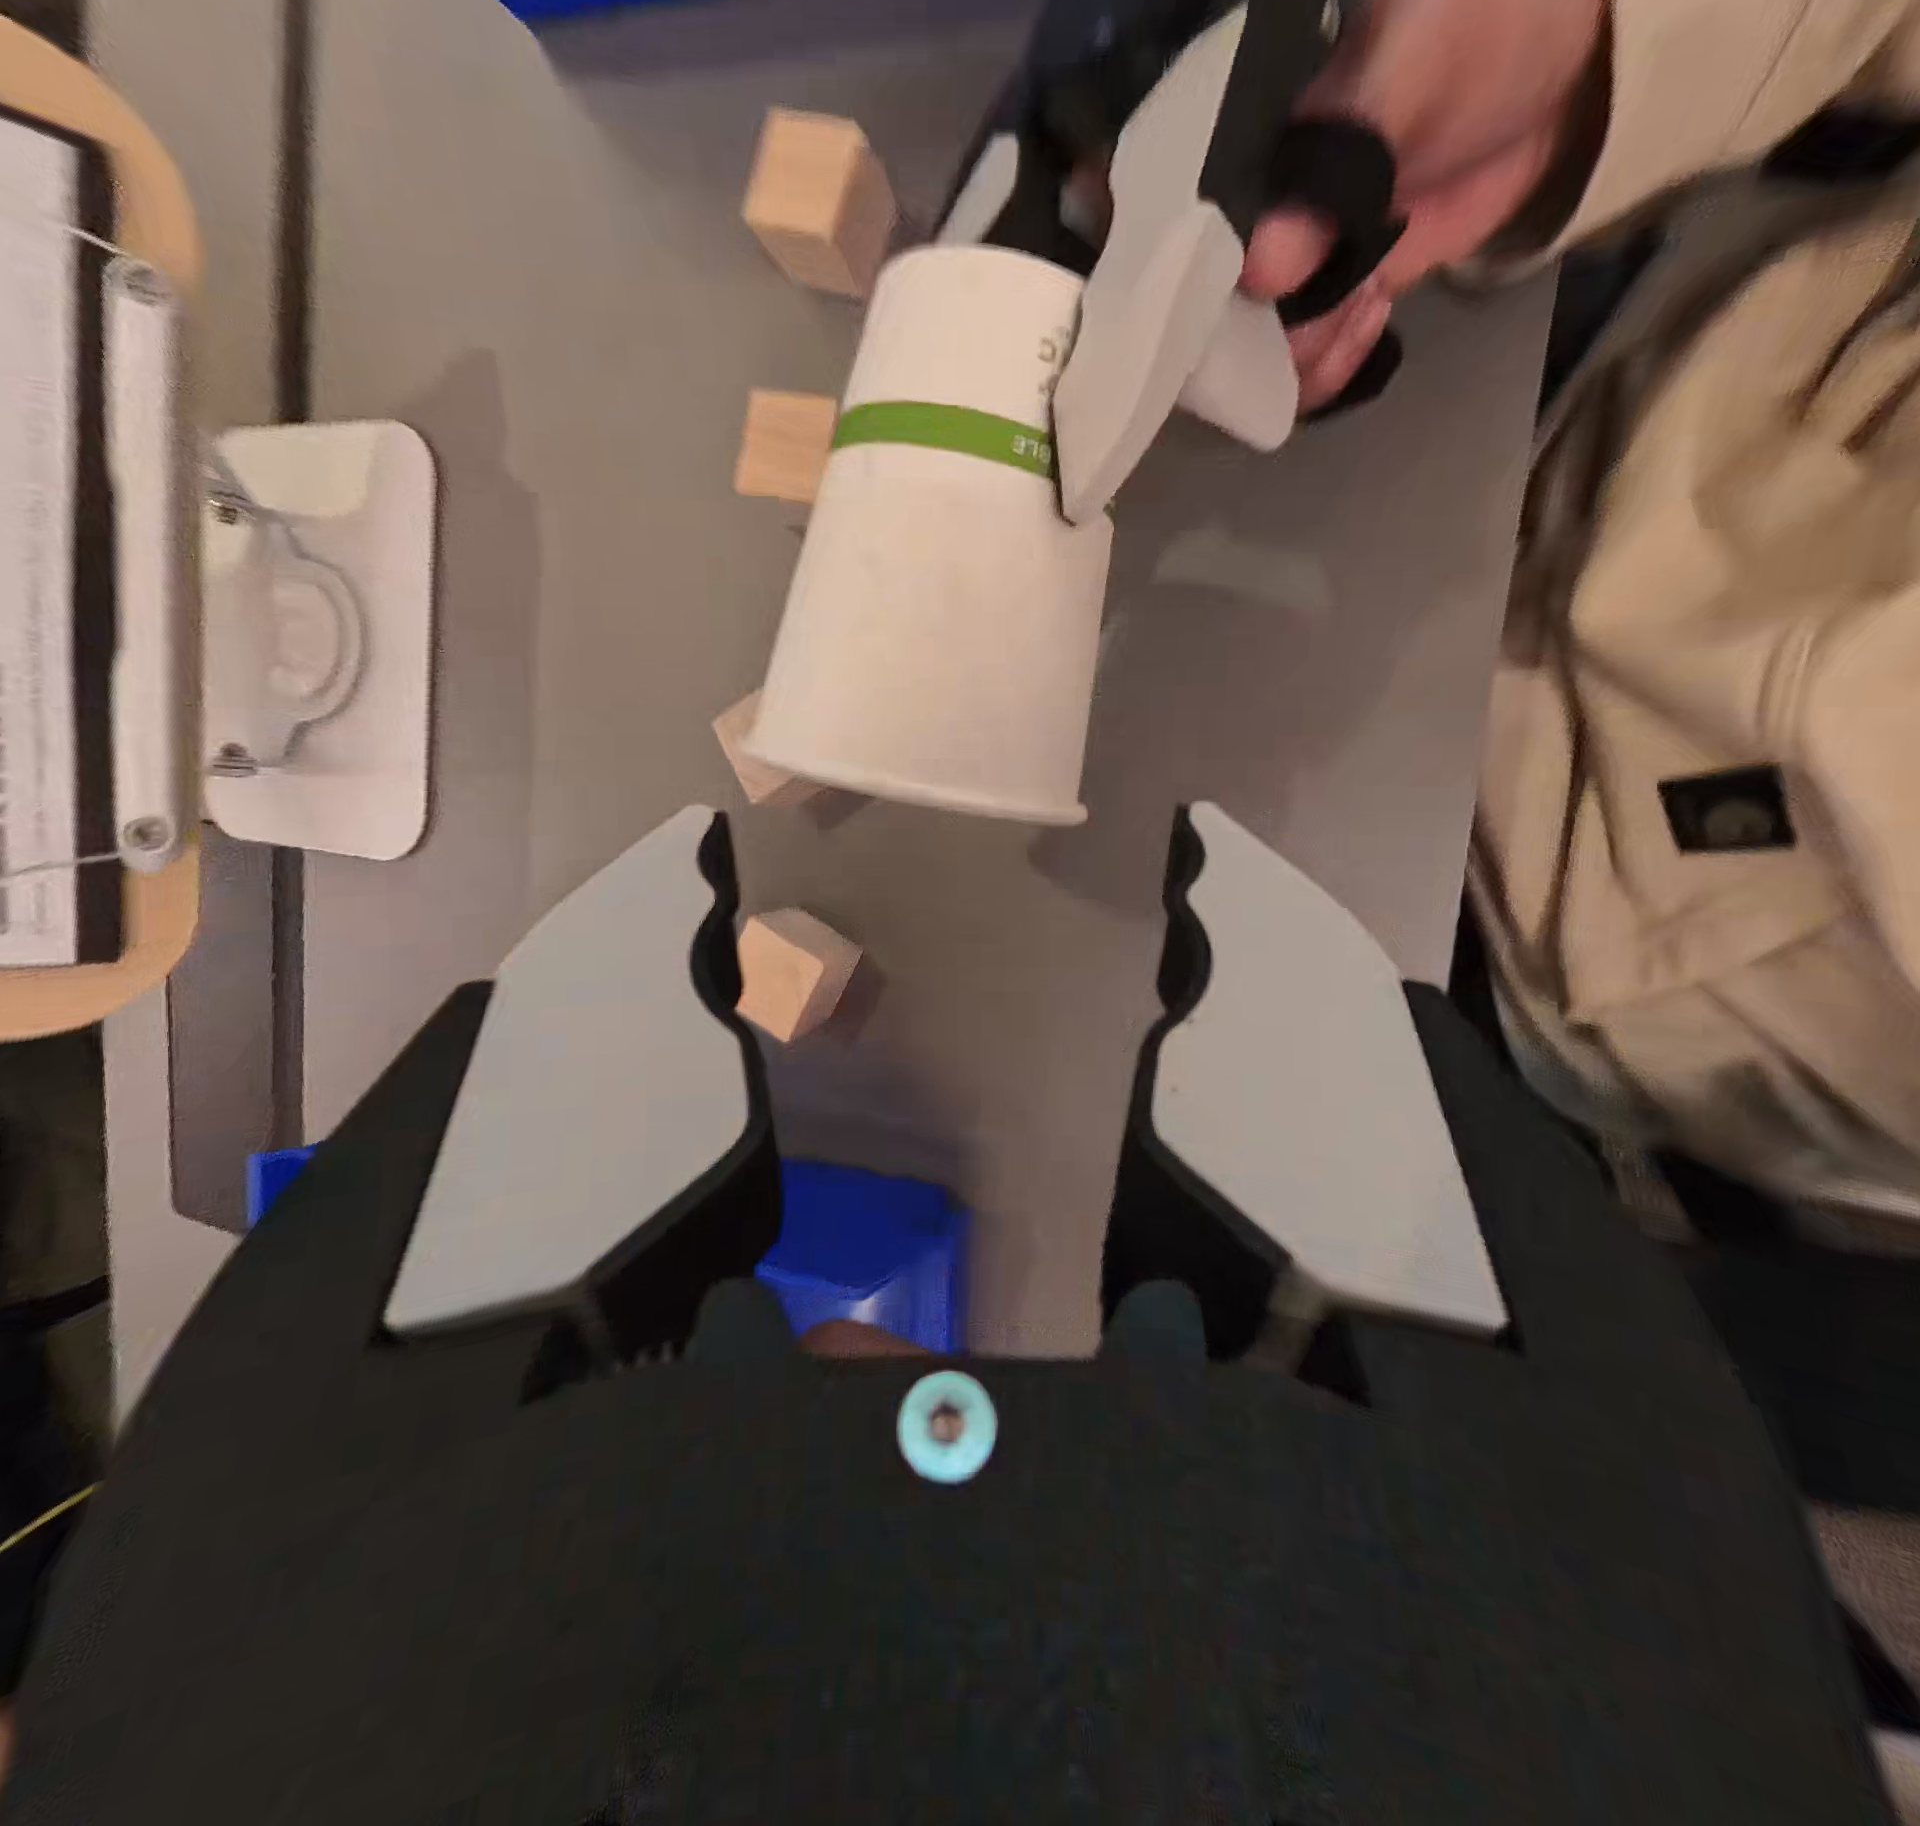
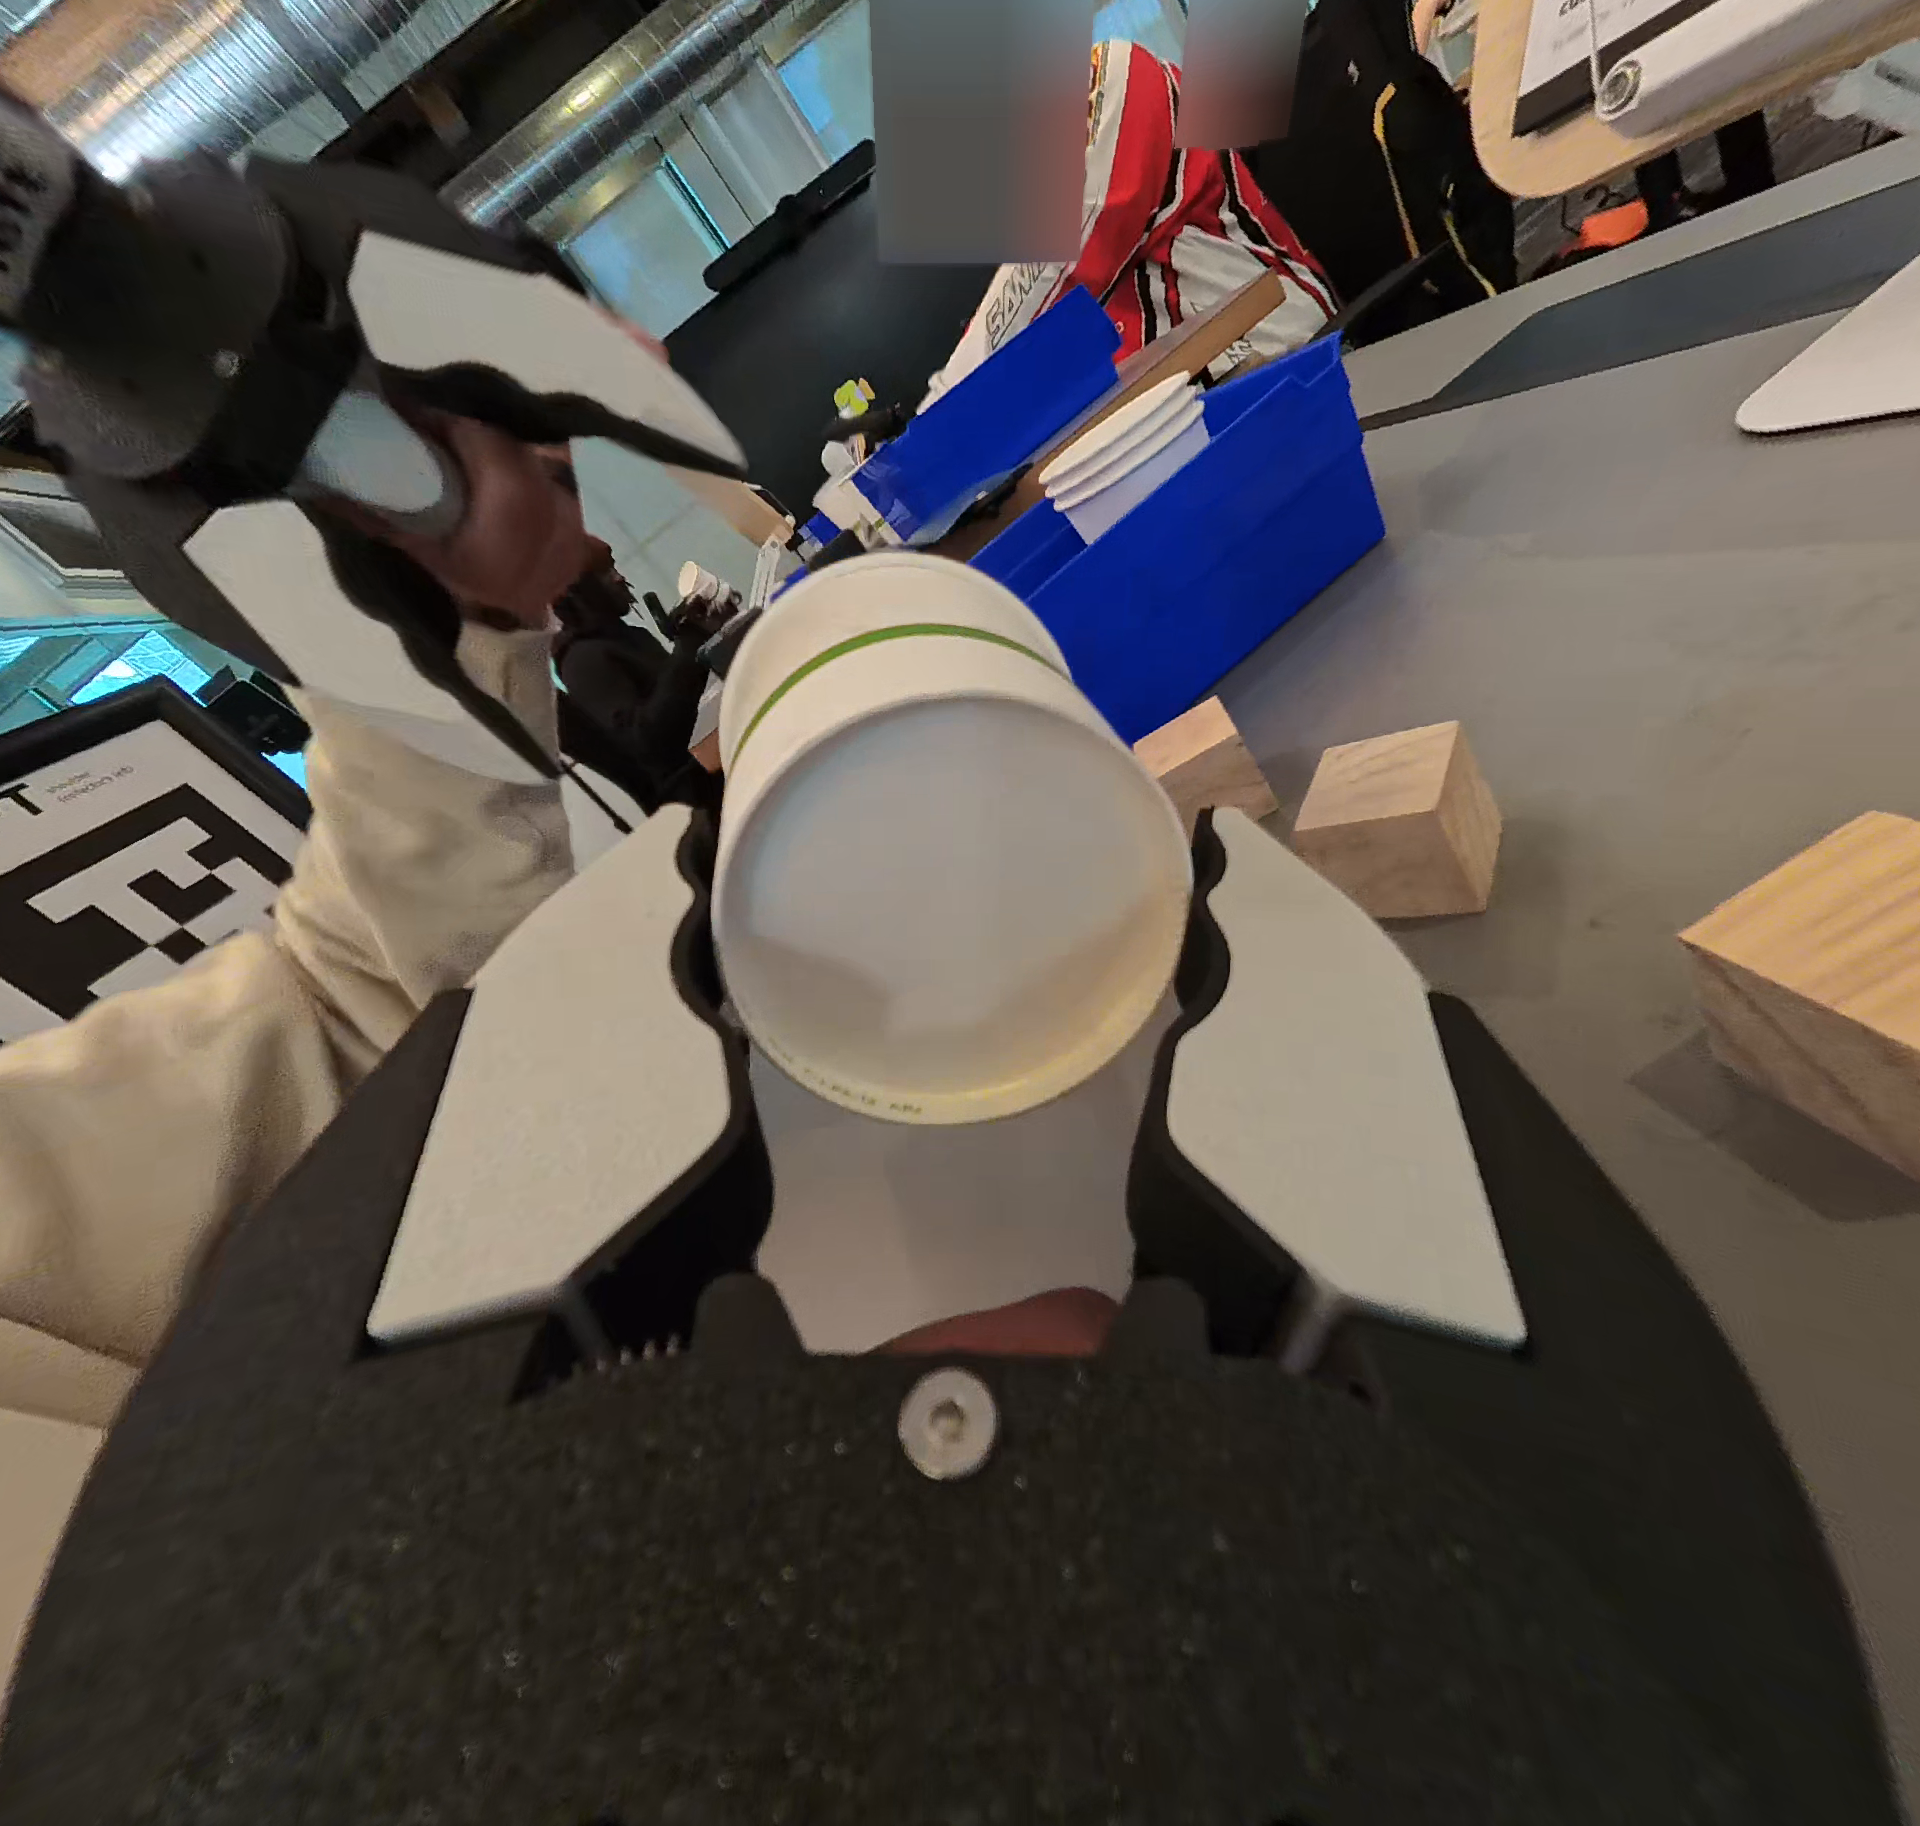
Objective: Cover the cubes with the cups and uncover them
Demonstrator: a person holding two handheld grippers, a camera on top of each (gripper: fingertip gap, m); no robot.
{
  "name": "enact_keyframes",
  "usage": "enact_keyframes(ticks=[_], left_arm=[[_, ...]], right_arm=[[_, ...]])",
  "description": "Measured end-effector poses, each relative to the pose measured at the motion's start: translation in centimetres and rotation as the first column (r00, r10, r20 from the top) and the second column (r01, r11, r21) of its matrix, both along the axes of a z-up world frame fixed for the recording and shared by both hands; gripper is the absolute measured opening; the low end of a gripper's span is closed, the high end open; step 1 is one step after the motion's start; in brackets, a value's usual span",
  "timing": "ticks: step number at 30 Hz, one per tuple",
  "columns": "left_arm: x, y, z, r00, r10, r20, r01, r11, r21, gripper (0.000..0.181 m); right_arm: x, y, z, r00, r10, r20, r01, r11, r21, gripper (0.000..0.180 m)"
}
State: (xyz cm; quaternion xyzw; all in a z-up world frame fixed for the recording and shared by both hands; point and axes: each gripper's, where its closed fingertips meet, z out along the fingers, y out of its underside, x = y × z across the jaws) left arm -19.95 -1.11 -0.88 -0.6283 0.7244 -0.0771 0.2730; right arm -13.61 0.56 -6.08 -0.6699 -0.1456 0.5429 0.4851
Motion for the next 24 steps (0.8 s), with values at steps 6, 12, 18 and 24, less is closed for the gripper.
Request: enact_keyframes(ticks=[6,12,18,24], left_arm=[[3.3,0.6,-3.7,0.958,-0.079,-0.277,0.064,0.996,-0.063,0.089],[4.7,0.2,-6.6,0.942,-0.125,-0.310,0.067,0.979,-0.190,0.085],[4.9,0.4,-7.7,0.969,-0.106,-0.221,0.062,0.979,-0.196,0.082],[2.8,4.9,-6.1,0.959,0.249,0.135,-0.236,0.966,-0.108,0.082]], right_arm=[[-0.4,-0.4,-0.1,0.999,0.026,0.021,-0.026,1.000,-0.009,0.086],[-0.7,-0.9,0.4,0.998,0.039,0.039,-0.040,0.999,0.014,0.086],[-0.1,-0.7,-0.1,0.996,0.022,0.084,-0.023,1.000,0.009,0.082],[4.7,-1.6,-0.6,0.985,-0.095,0.146,0.089,0.995,0.048,0.083]])
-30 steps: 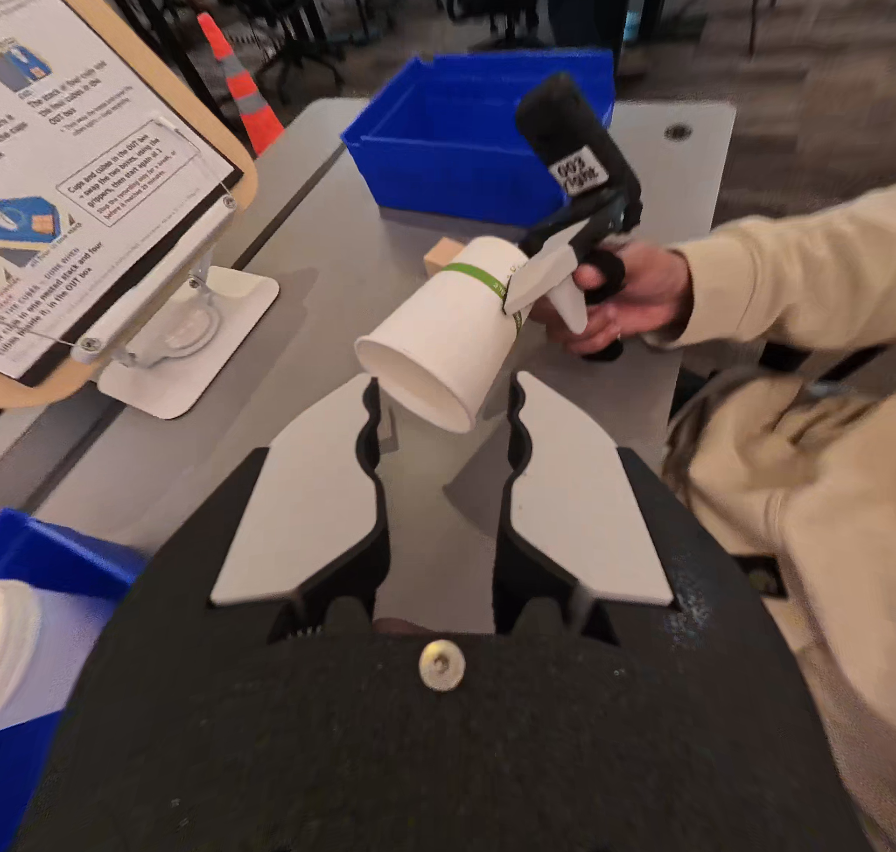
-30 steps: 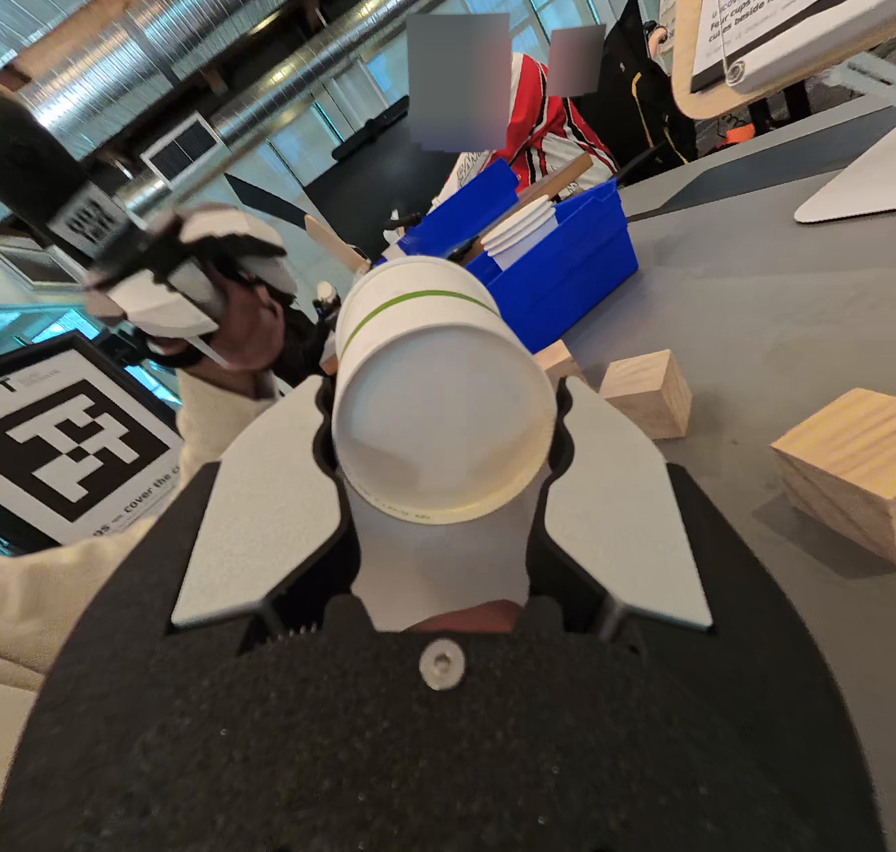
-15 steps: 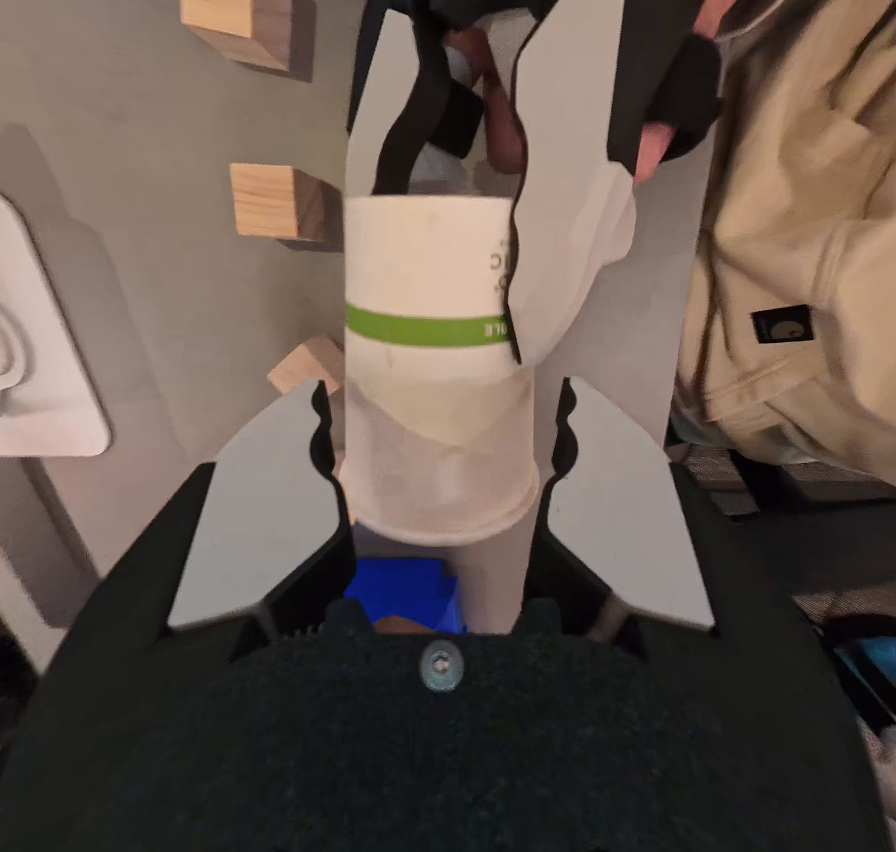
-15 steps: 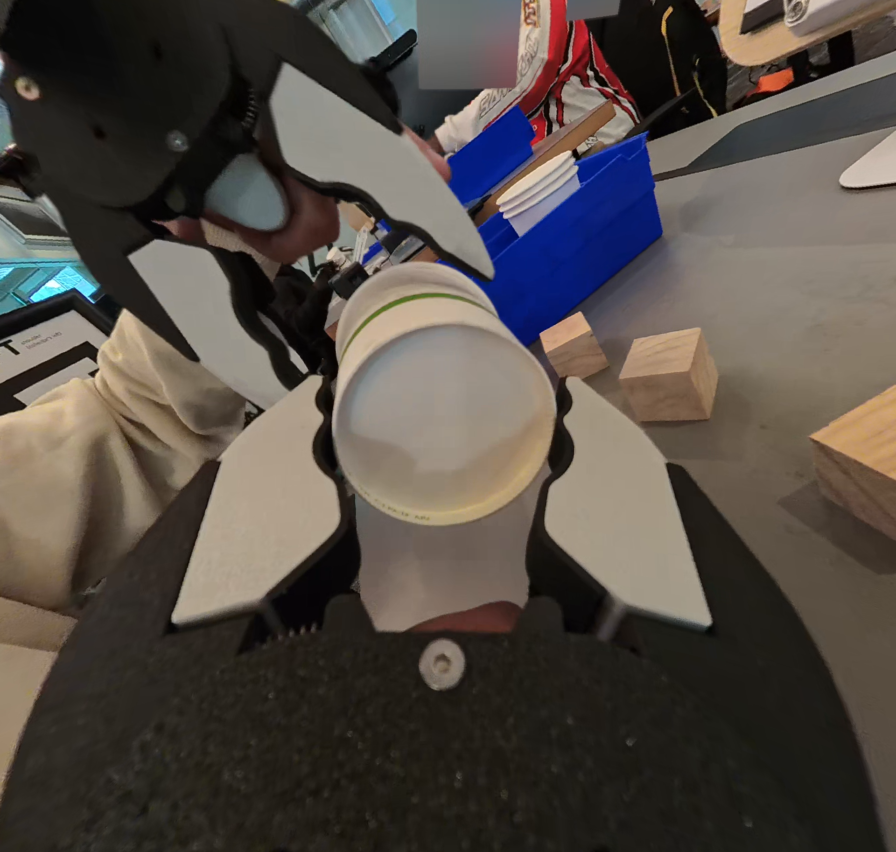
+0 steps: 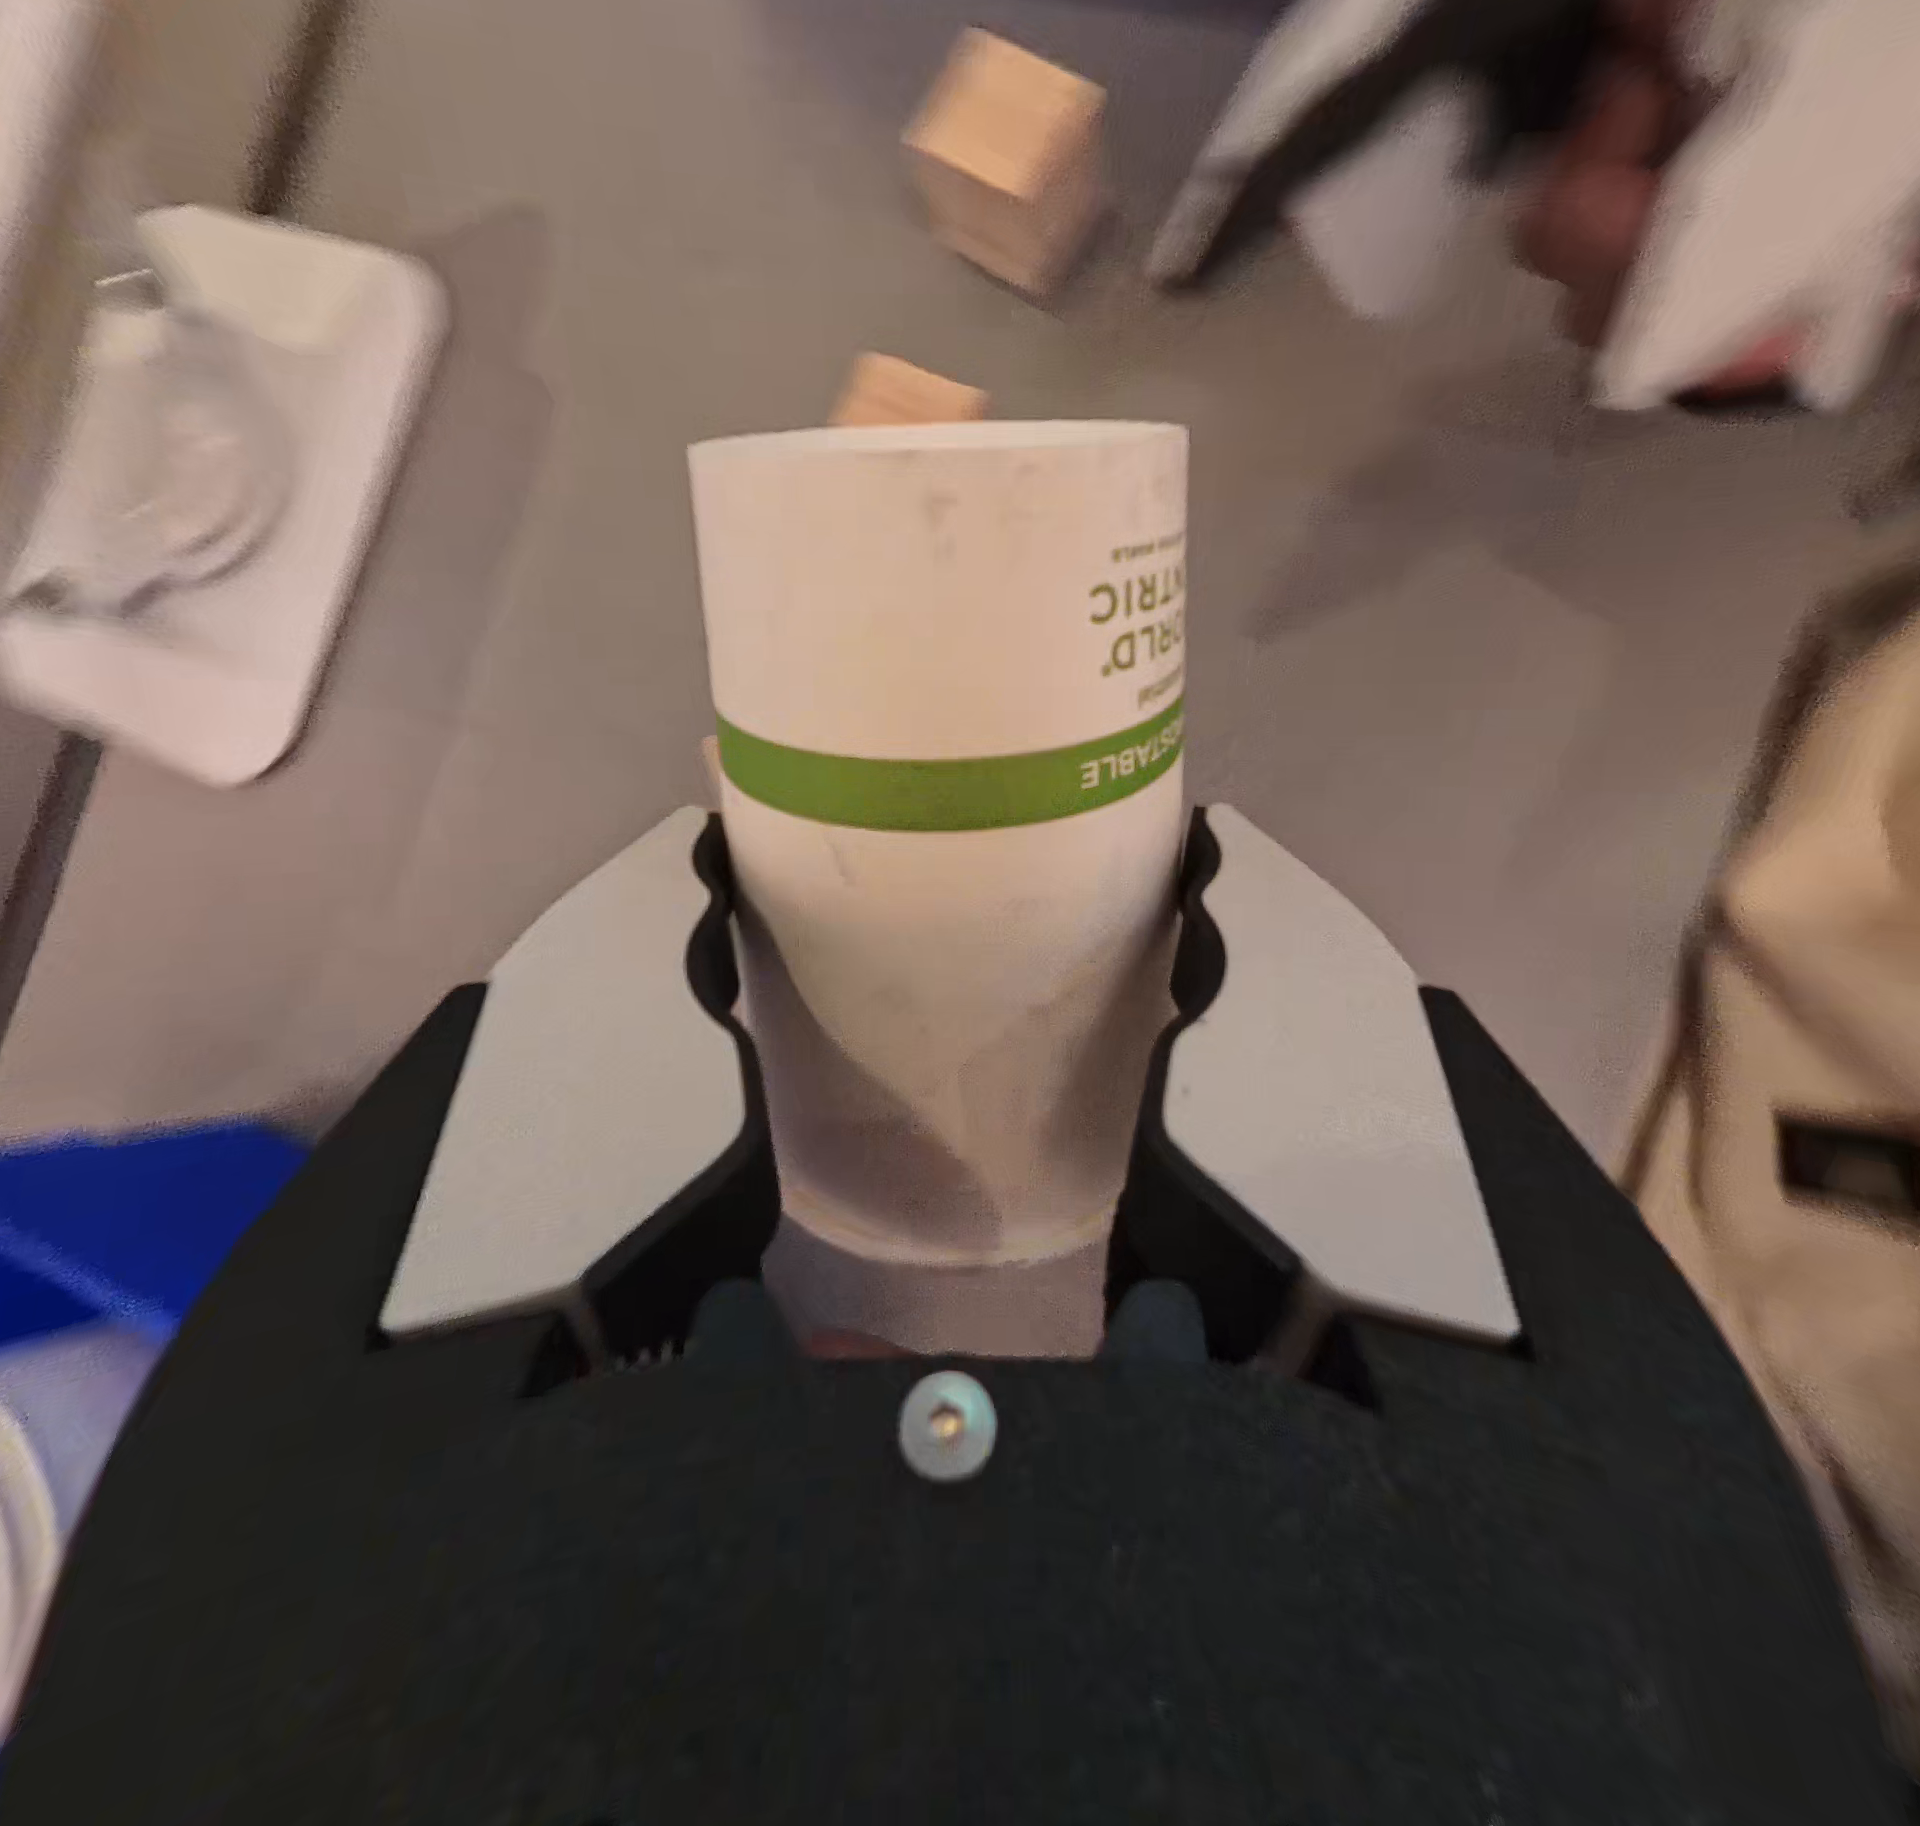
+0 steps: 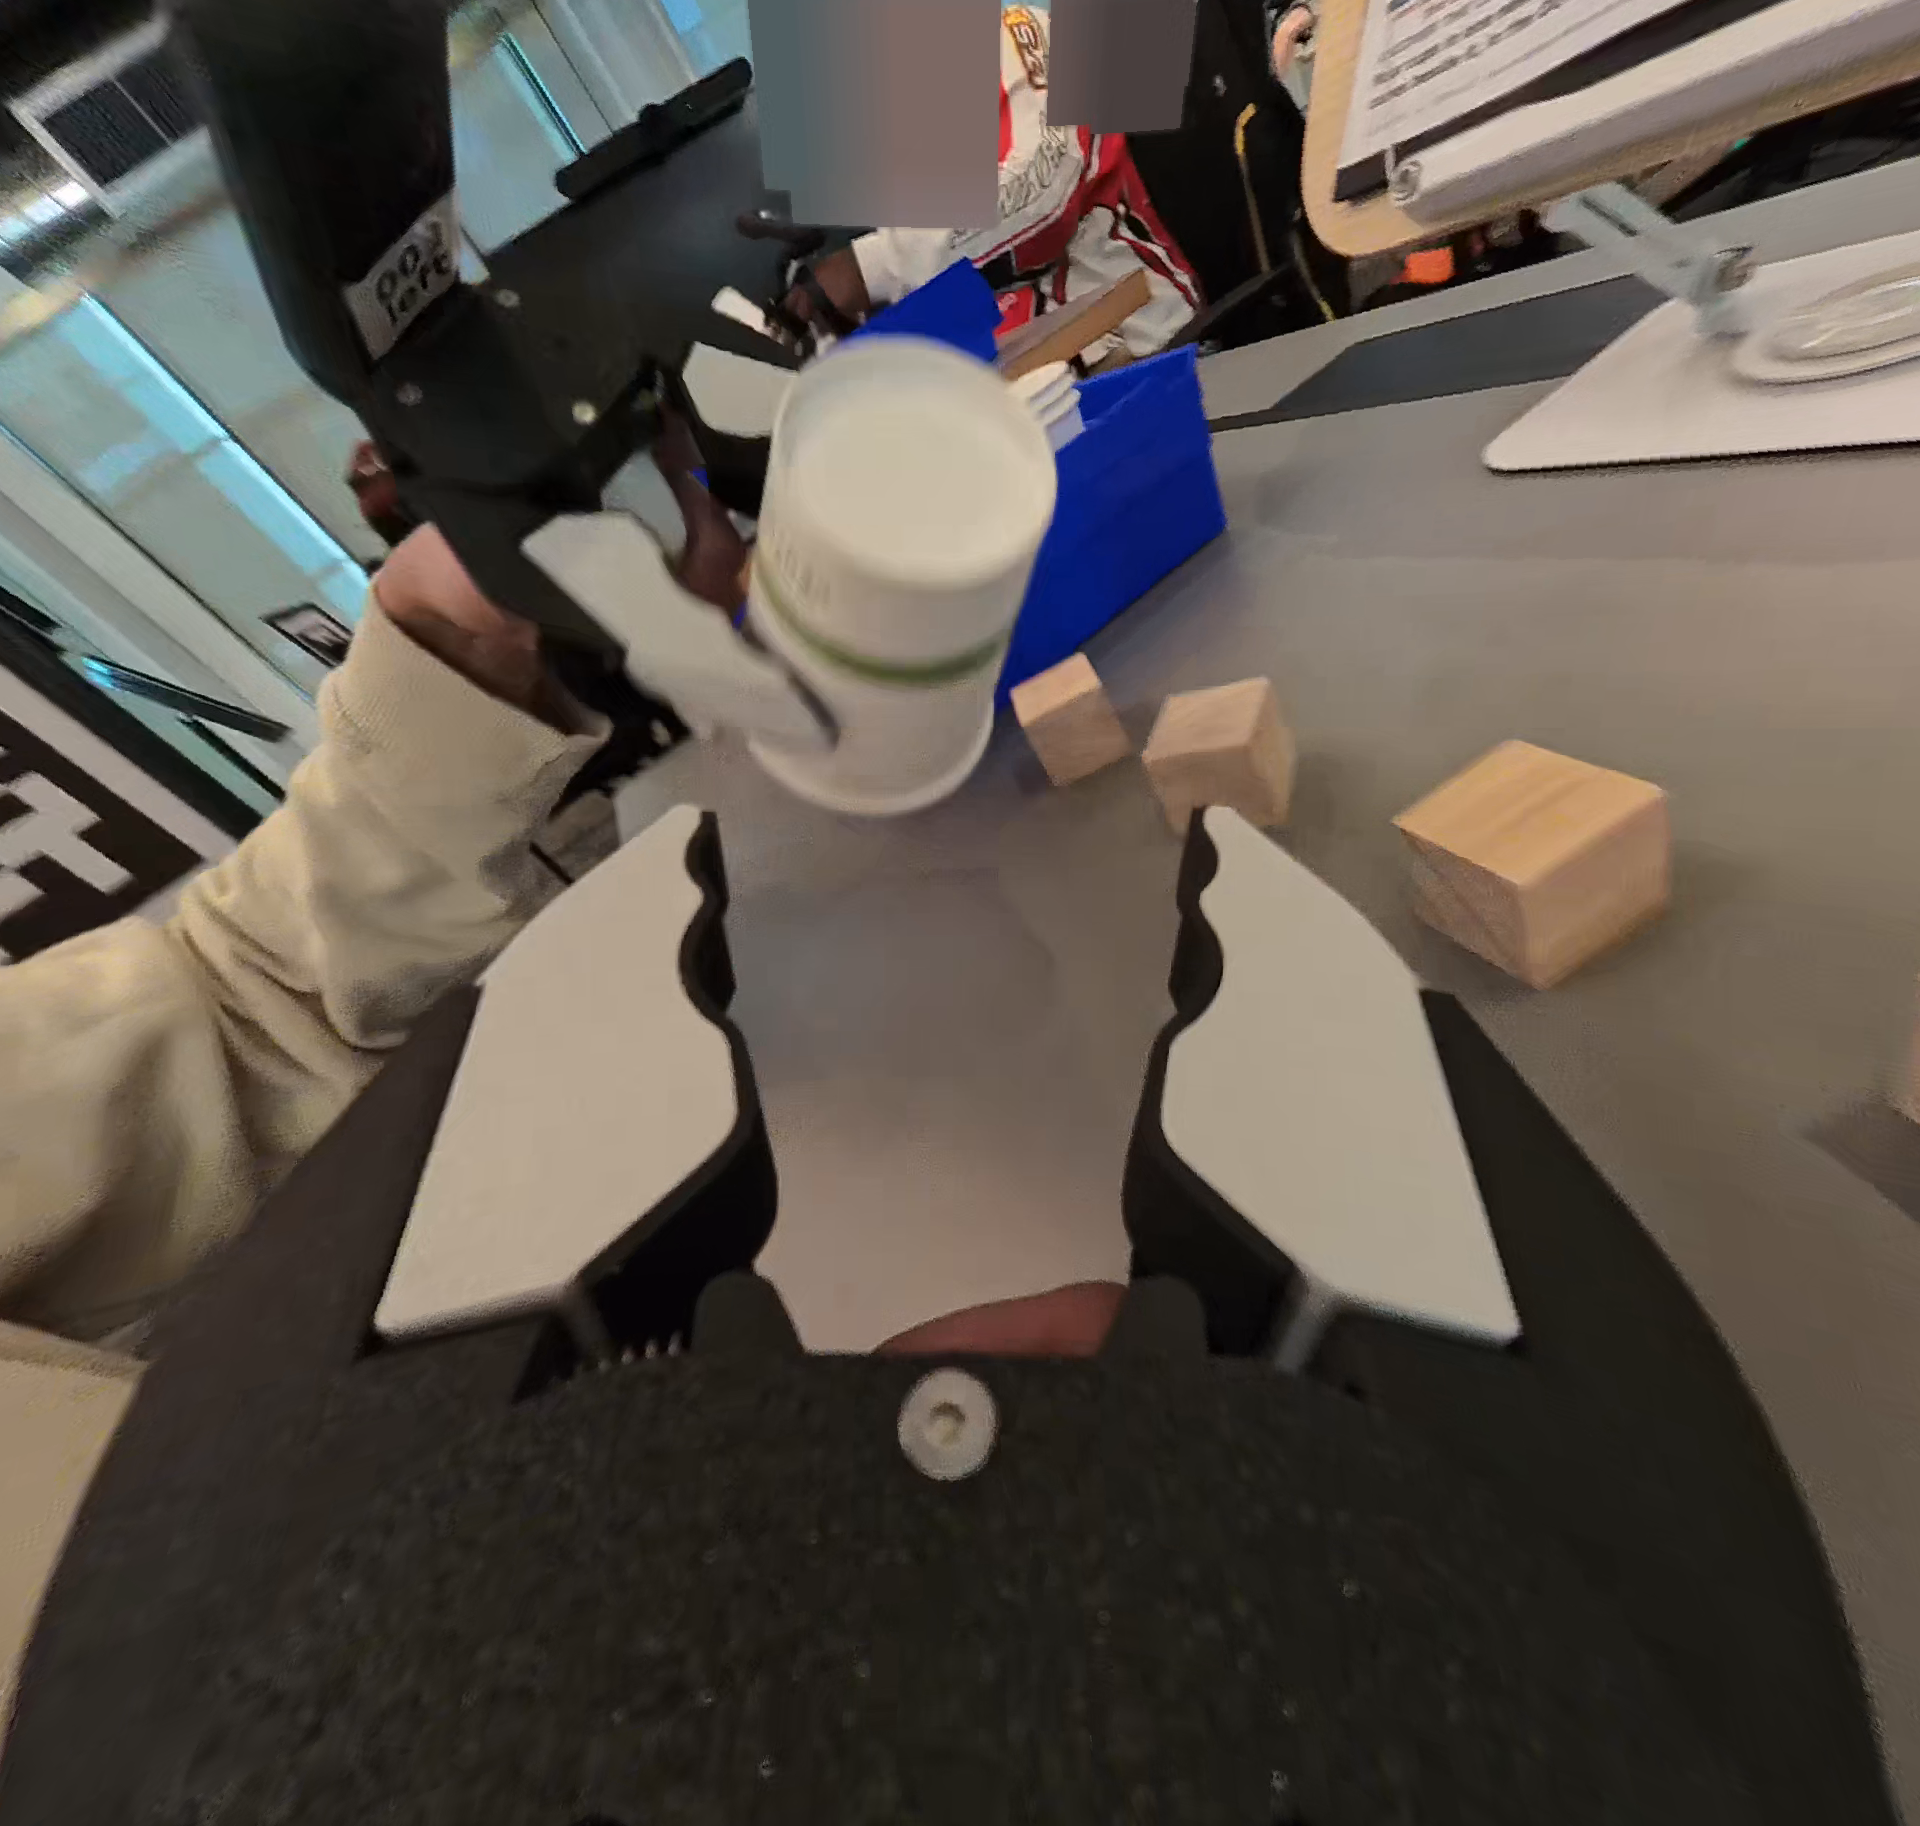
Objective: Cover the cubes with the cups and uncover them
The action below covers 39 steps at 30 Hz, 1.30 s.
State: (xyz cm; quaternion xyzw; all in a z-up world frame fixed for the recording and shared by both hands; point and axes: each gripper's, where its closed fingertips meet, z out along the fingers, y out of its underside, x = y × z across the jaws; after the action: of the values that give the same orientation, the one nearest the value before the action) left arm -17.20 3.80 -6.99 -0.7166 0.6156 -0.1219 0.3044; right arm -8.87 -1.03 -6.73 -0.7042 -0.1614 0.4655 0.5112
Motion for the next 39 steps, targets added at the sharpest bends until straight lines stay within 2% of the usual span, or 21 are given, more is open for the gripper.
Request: enact_keyframes(ticks=[2,4,5,6,8,11,14,18,21,27,29,31,35,37,39], left_arm=[[-1.7,3.1,1.0,0.947,0.260,0.189,-0.279,0.957,0.079,0.082],[-3.8,5.3,1.5,0.805,0.472,0.359,-0.525,0.849,0.061,0.082],[-5.2,6.7,1.7,0.702,0.560,0.439,-0.644,0.762,0.058,0.082],[-6.2,7.9,1.6,0.630,0.604,0.488,-0.718,0.693,0.069,0.082],[-7.8,10.0,0.2,0.539,0.670,0.510,-0.807,0.585,0.085,0.082],[-8.2,12.0,-2.9,0.515,0.725,0.457,-0.838,0.537,0.093,0.082],[-8.6,12.6,-5.0,0.471,0.765,0.440,-0.861,0.506,0.042,0.082],[-8.7,11.8,-7.3,0.457,0.796,0.396,-0.862,0.506,-0.023,0.083],[-8.7,10.6,-8.6,0.475,0.808,0.350,-0.853,0.520,-0.043,0.083],[-8.9,9.3,-9.1,0.499,0.796,0.344,-0.833,0.550,-0.065,0.085],[-8.9,9.0,-9.4,0.502,0.795,0.340,-0.829,0.554,-0.072,0.098],[-8.8,7.5,-8.7,0.512,0.779,0.362,-0.815,0.573,-0.081,0.109],[-8.6,-0.1,-3.6,0.562,0.683,0.467,-0.740,0.667,-0.086,0.102],[-9.1,-3.7,-0.6,0.624,0.613,0.485,-0.676,0.735,-0.060,0.076],[-10.0,-5.5,1.0,0.800,0.490,0.346,-0.540,0.840,0.059,0.068]], right_arm=[[2.0,-1.0,-0.9,0.997,-0.073,0.034,0.071,0.996,0.055,0.077],[3.6,-1.9,-1.1,0.988,-0.152,0.013,0.150,0.983,0.104,0.072],[3.8,-2.4,-1.1,0.988,-0.152,0.001,0.151,0.983,0.104,0.072],[3.7,-3.0,-1.0,0.991,-0.135,-0.006,0.135,0.986,0.101,0.072],[3.3,-3.9,-0.6,0.994,-0.109,-0.011,0.110,0.987,0.115,0.072],[2.4,-4.9,-0.2,0.997,-0.078,0.021,0.074,0.986,0.149,0.072],[1.8,-5.5,-0.1,0.997,-0.057,0.045,0.049,0.985,0.168,0.071],[1.3,-5.8,-0.1,0.999,-0.028,0.038,0.022,0.988,0.153,0.070],[1.2,-5.8,-0.4,0.999,-0.020,0.044,0.013,0.990,0.140,0.070],[1.2,-5.9,-0.5,0.999,-0.007,0.034,0.003,0.993,0.119,0.070],[1.3,-5.9,-0.4,1.000,0.002,0.023,-0.004,0.994,0.107,0.070],[1.6,-5.9,-0.2,1.000,0.002,0.017,-0.004,0.994,0.105,0.070],[2.5,-5.9,0.1,1.000,-0.018,0.021,0.015,0.993,0.117,0.069],[2.8,-5.7,0.0,0.999,-0.025,0.039,0.020,0.993,0.116,0.069],[2.8,-5.5,-0.3,0.999,-0.023,0.045,0.018,0.994,0.108,0.069]])
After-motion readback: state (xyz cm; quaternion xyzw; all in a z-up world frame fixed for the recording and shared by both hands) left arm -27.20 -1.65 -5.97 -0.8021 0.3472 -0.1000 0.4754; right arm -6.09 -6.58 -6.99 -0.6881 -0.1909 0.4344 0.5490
